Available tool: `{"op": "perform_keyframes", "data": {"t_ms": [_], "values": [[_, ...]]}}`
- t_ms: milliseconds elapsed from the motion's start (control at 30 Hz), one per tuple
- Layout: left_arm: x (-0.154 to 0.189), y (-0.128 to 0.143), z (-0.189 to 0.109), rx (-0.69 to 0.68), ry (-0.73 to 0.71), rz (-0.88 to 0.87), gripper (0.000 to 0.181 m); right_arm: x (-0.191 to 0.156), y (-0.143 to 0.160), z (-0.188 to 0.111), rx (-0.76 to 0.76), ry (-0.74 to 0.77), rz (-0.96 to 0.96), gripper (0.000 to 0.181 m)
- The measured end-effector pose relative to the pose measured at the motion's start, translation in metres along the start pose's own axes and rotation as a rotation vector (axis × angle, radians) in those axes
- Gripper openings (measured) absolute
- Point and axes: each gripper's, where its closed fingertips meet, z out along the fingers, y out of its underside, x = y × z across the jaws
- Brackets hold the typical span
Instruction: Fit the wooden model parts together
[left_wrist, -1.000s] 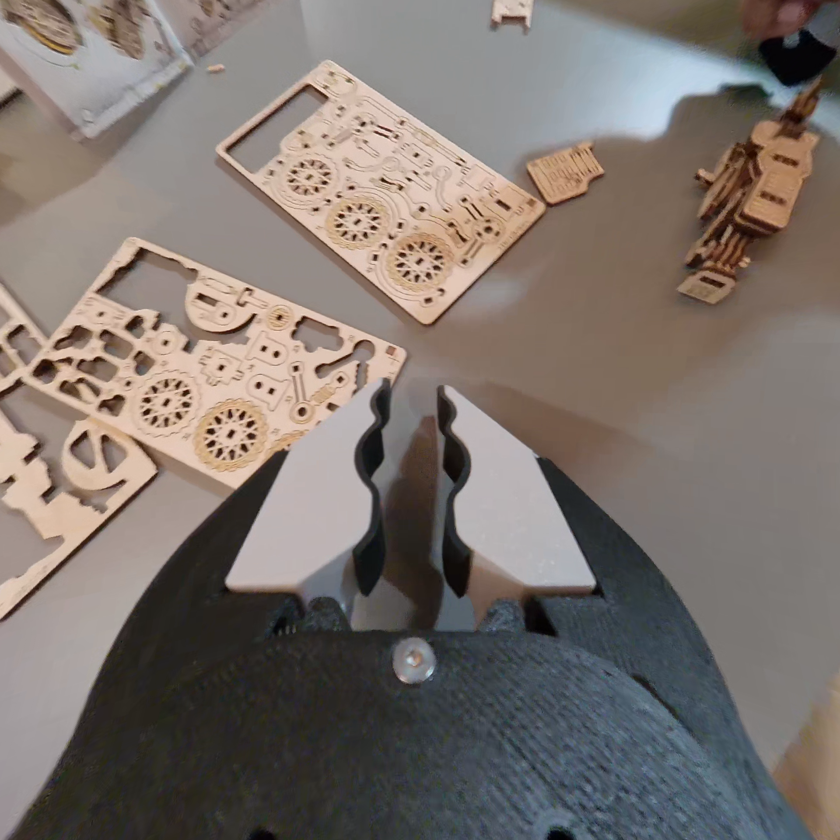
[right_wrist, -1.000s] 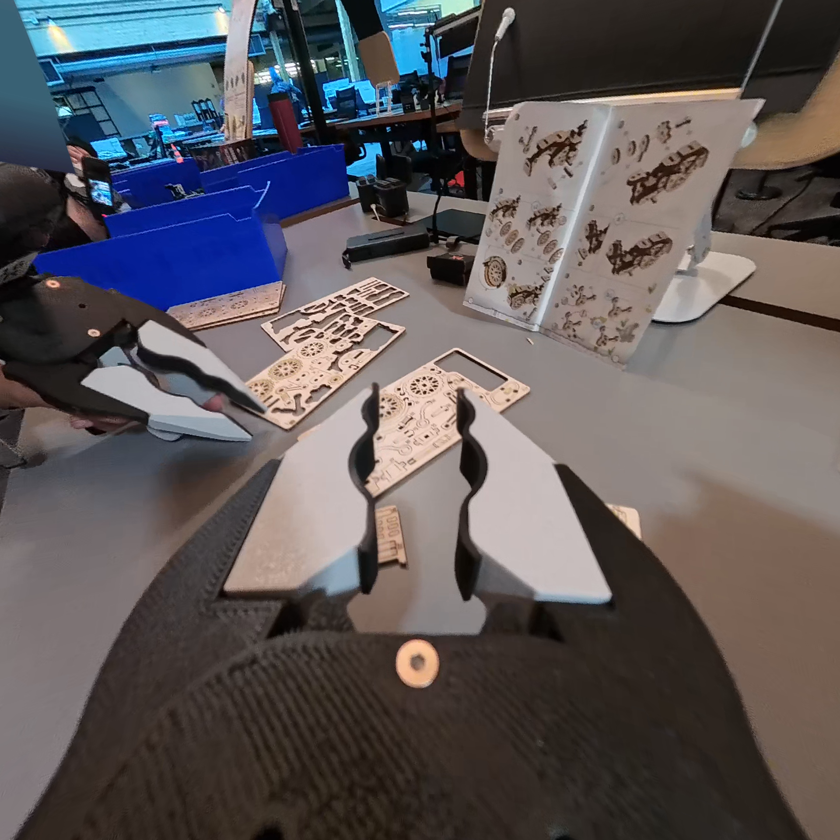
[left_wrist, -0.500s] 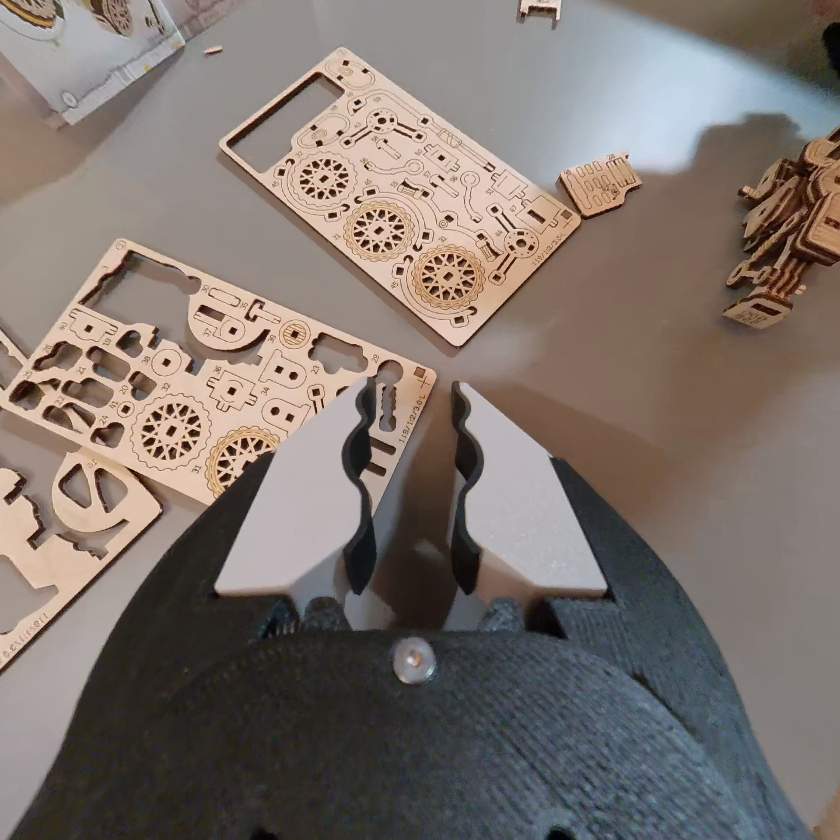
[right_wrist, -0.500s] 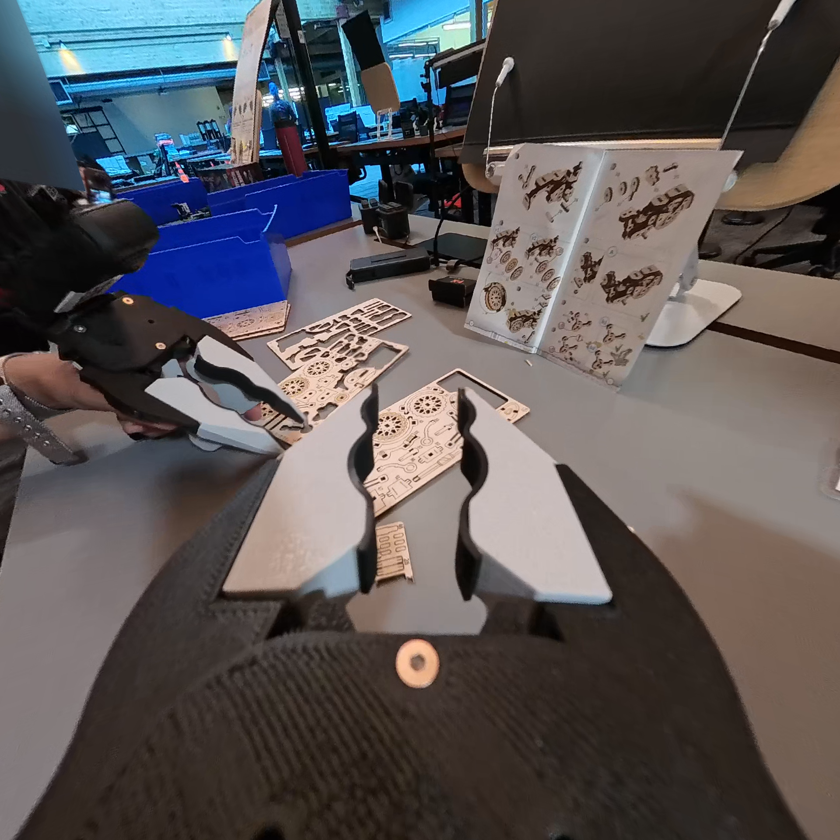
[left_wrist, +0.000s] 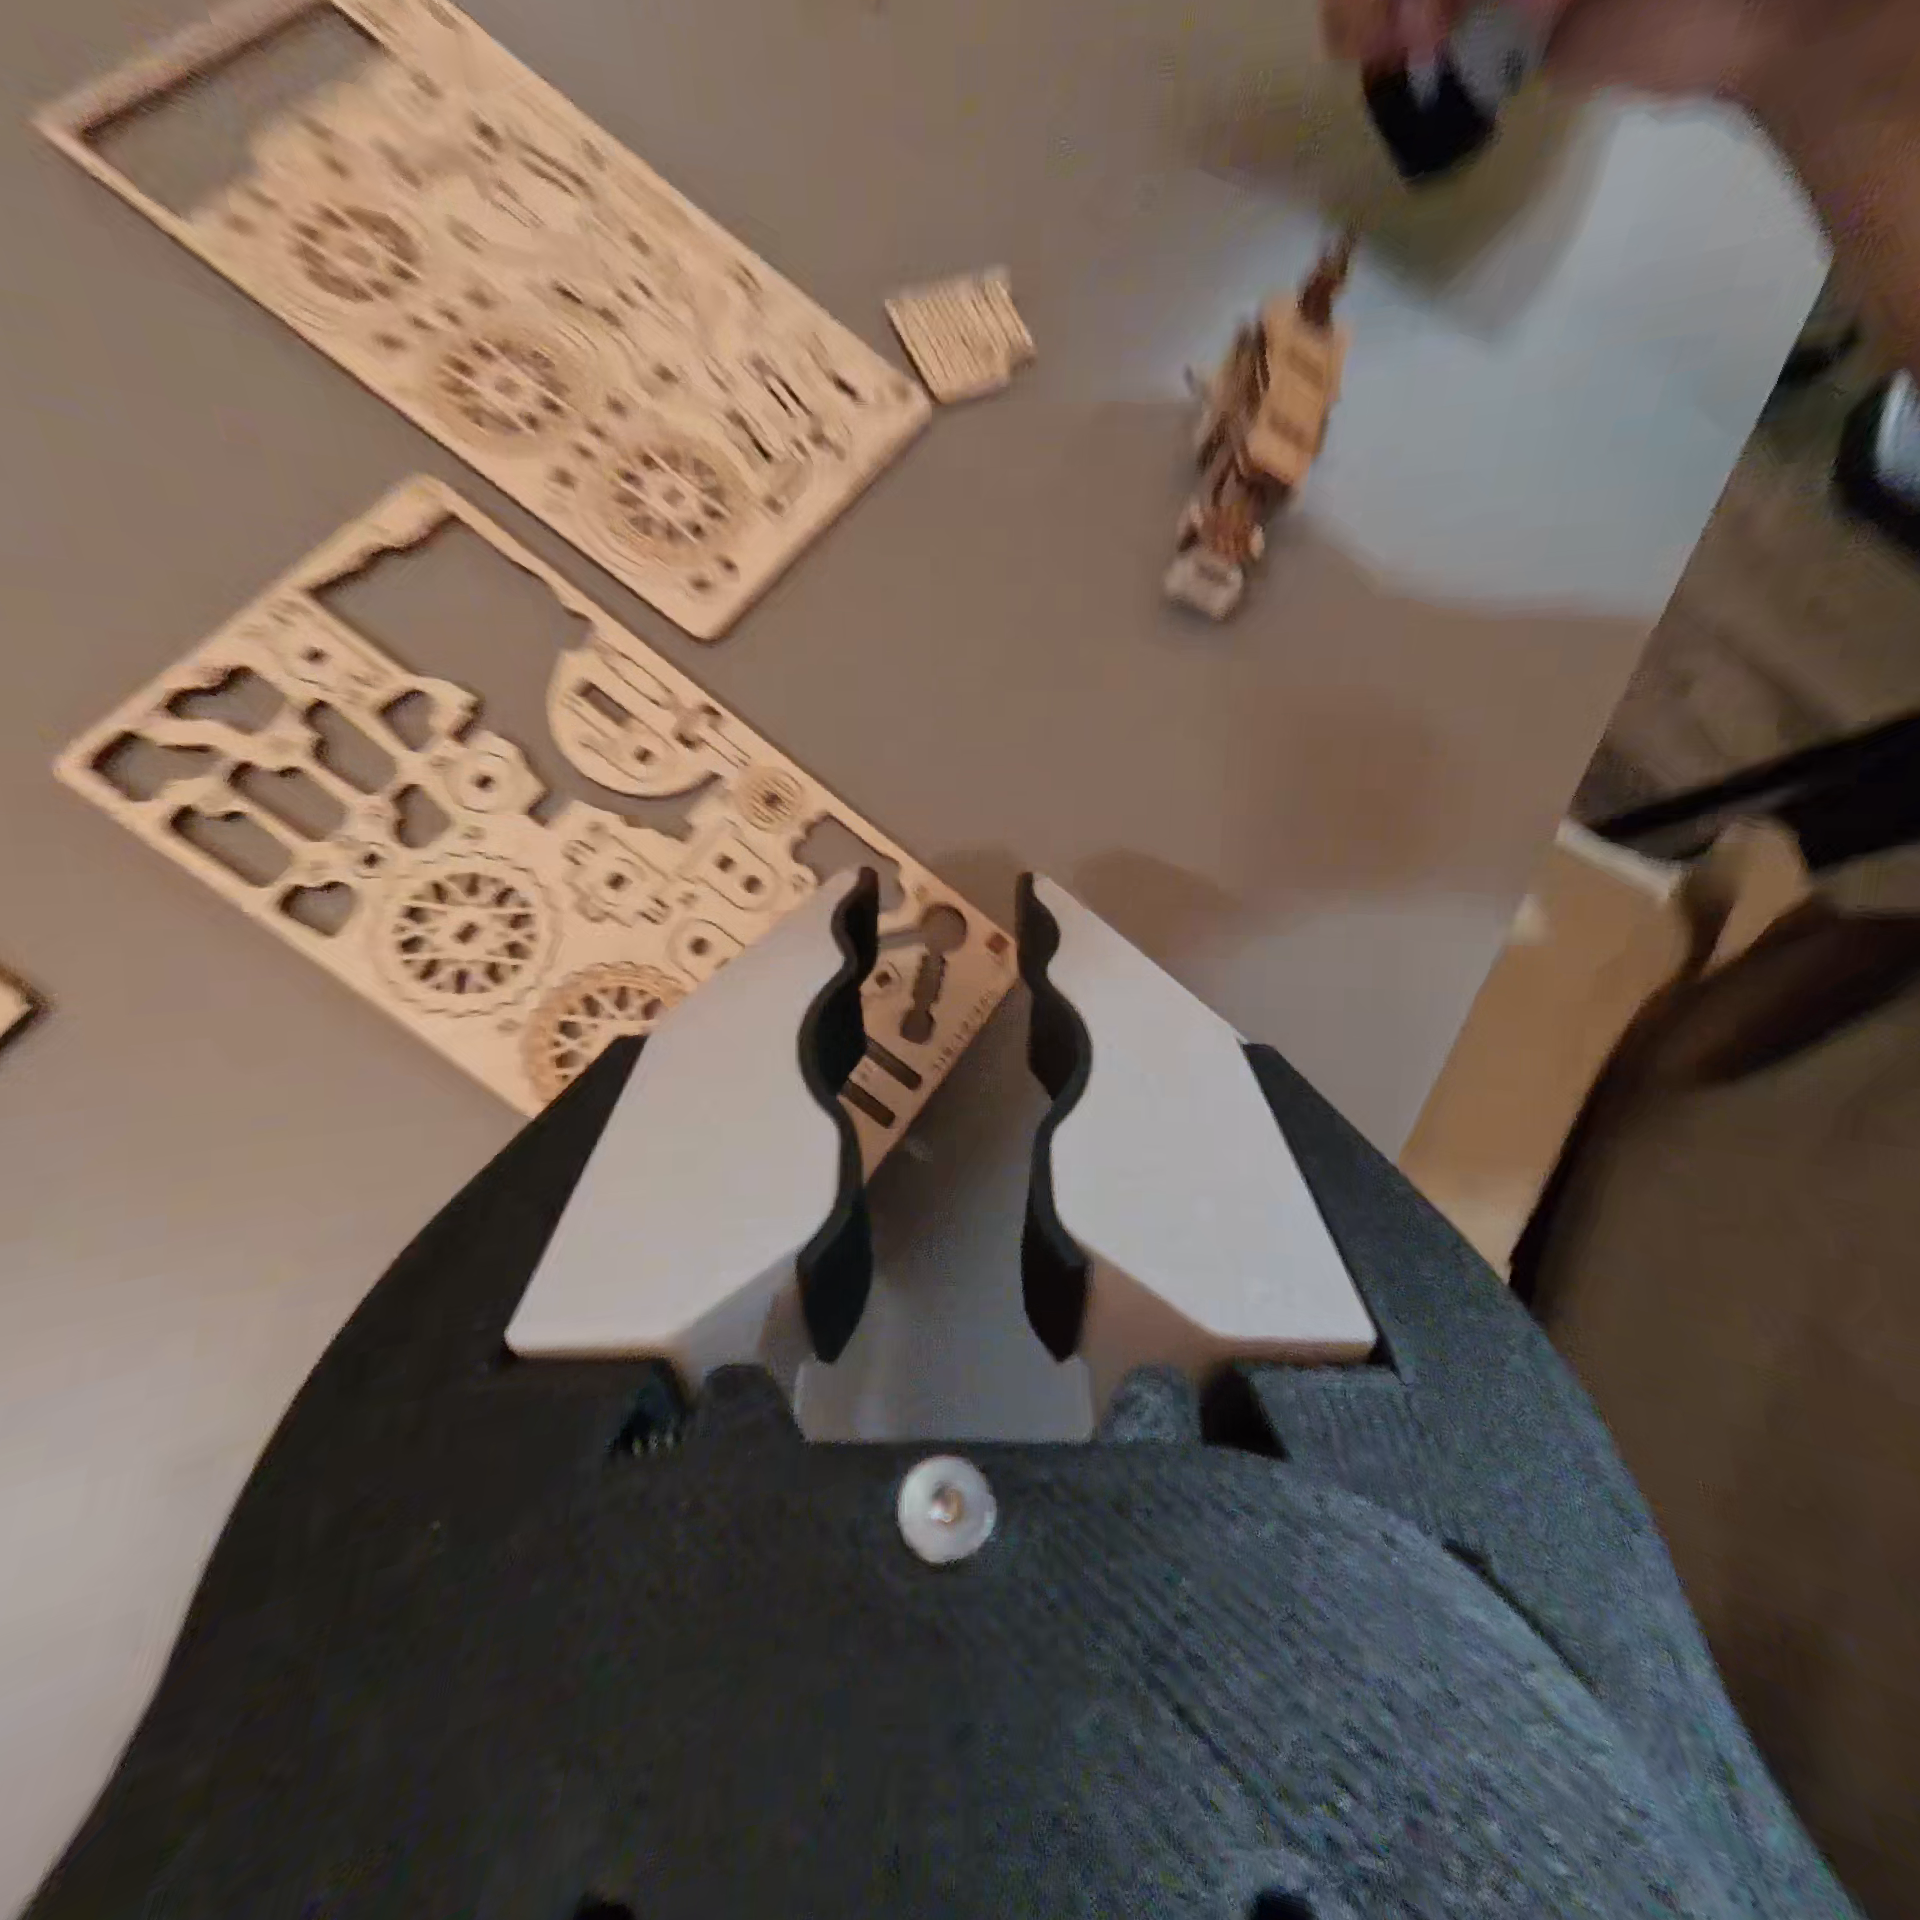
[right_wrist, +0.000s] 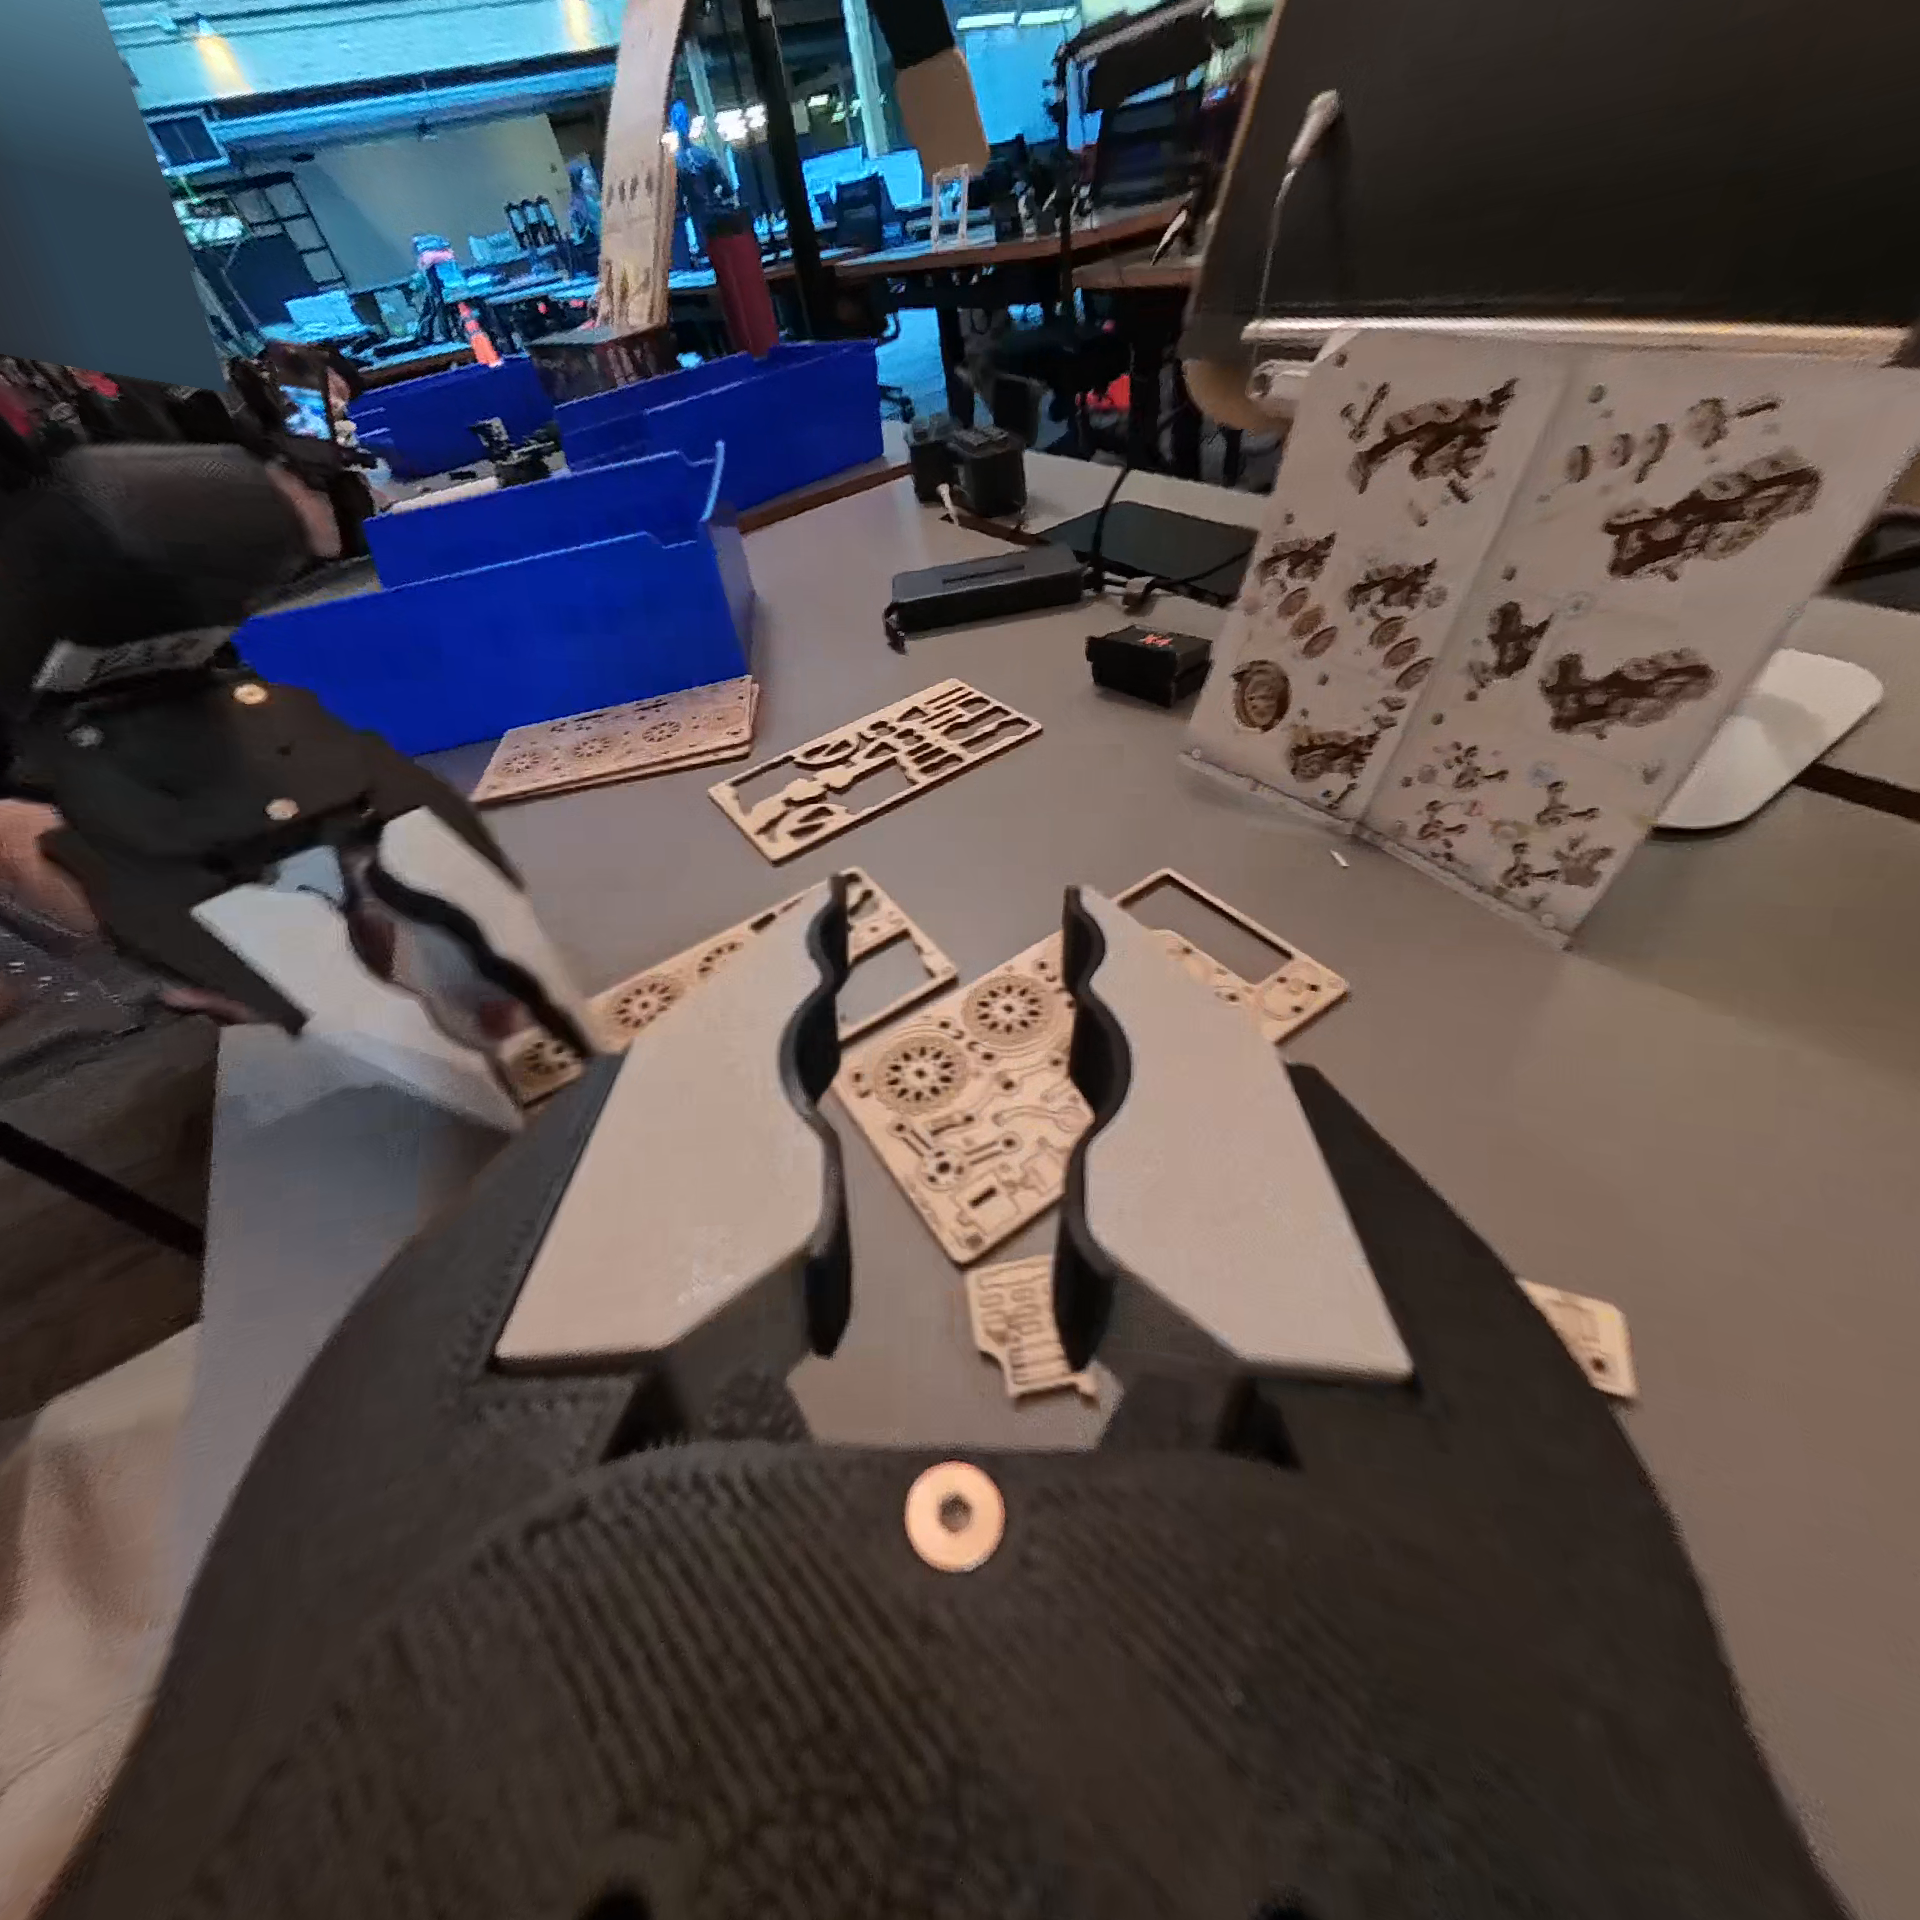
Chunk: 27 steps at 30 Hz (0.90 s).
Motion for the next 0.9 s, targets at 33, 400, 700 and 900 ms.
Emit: {"op": "perform_keyframes", "data": {"t_ms": [33, 400, 700, 900], "values": [[-0.009, -0.008, -0.005, 0.046, -0.024, -0.048, 0.030, -0.006, -0.001, 0.003, -0.018, -0.013, 0.007, 0.041], [-0.114, 0.011, -0.011, 0.076, -0.422, -0.359, 0.048, -0.026, 0.050, 0.054, -0.416, -0.113, -0.167, 0.040], [-0.147, -0.008, 0.002, 0.026, -0.510, -0.375, 0.032, -0.006, 0.040, 0.030, -0.294, -0.044, -0.279, 0.028], [-0.146, -0.011, 0.006, 0.010, -0.544, -0.352, 0.016, 0.001, 0.045, 0.026, -0.281, -0.045, -0.263, 0.029]]}}
